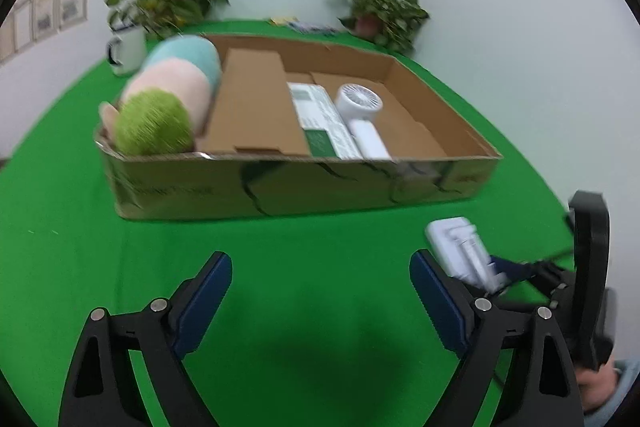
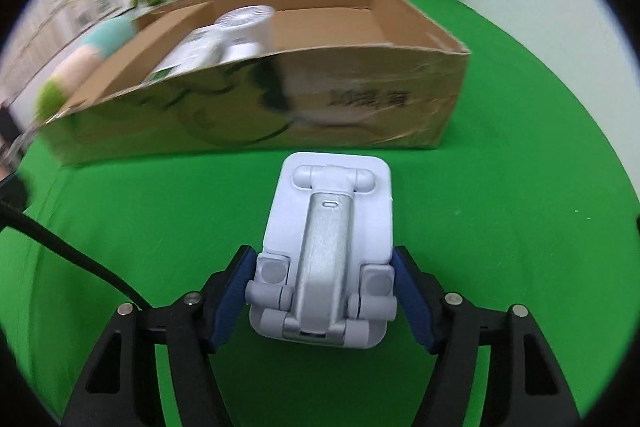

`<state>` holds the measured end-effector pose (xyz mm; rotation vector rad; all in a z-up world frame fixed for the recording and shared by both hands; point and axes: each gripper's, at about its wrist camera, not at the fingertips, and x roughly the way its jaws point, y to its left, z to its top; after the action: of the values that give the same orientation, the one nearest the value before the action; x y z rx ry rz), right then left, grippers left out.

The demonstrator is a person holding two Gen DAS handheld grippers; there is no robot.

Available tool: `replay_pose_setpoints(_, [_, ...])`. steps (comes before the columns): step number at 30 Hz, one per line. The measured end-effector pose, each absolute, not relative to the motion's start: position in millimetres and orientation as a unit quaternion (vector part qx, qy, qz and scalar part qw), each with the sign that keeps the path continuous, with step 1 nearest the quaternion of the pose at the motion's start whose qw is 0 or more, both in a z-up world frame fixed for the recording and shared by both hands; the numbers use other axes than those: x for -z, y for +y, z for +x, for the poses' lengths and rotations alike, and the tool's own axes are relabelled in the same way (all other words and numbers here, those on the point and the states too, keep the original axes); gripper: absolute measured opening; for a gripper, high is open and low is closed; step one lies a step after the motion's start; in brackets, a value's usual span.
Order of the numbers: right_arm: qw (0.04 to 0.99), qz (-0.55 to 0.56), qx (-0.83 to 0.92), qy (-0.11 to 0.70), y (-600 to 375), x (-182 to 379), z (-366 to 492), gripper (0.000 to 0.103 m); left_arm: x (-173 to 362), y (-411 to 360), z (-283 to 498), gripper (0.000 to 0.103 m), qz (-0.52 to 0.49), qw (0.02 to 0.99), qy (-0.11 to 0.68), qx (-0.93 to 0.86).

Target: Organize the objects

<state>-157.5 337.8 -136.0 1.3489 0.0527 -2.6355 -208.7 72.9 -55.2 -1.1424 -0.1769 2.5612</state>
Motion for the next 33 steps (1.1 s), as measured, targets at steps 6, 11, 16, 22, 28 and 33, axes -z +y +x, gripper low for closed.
replay_pose_setpoints(6, [0.149, 0.425, 0.893, -0.004, 358.3, 136.6, -90.8, 0.085, 83.6, 94.2, -209.3, 0.090, -0.482, 0.297, -0.144, -0.812])
replay_pose_setpoints(11, [0.144, 0.427, 0.892, -0.033, 370.1, 134.0, -85.8, 0.085, 115.4, 123.4, -222.1, 0.090, -0.538, 0.361, -0.231, -0.726])
replay_pose_setpoints(16, [0.154, 0.411, 0.899, 0.010, 357.2, 136.6, -93.6, 0.085, 132.2, 146.5, -228.8, 0.089, -0.555, 0.370, -0.264, -0.697])
replay_pose_setpoints(22, [0.172, 0.408, 0.896, 0.039, 343.7, 138.4, -105.9, 0.084, 140.6, 162.1, -226.0, 0.077, -0.551, 0.366, -0.269, -0.700])
replay_pose_setpoints(28, [0.161, 0.400, 0.899, 0.080, 329.1, 140.6, -97.5, 0.066, 147.3, 172.9, -219.4, 0.068, -0.543, 0.369, -0.260, -0.708])
replay_pose_setpoints(33, [0.147, 0.408, 0.900, 0.054, 330.7, 138.8, -91.8, 0.066, 155.9, 174.6, -214.9, 0.051, -0.547, 0.360, -0.273, -0.705])
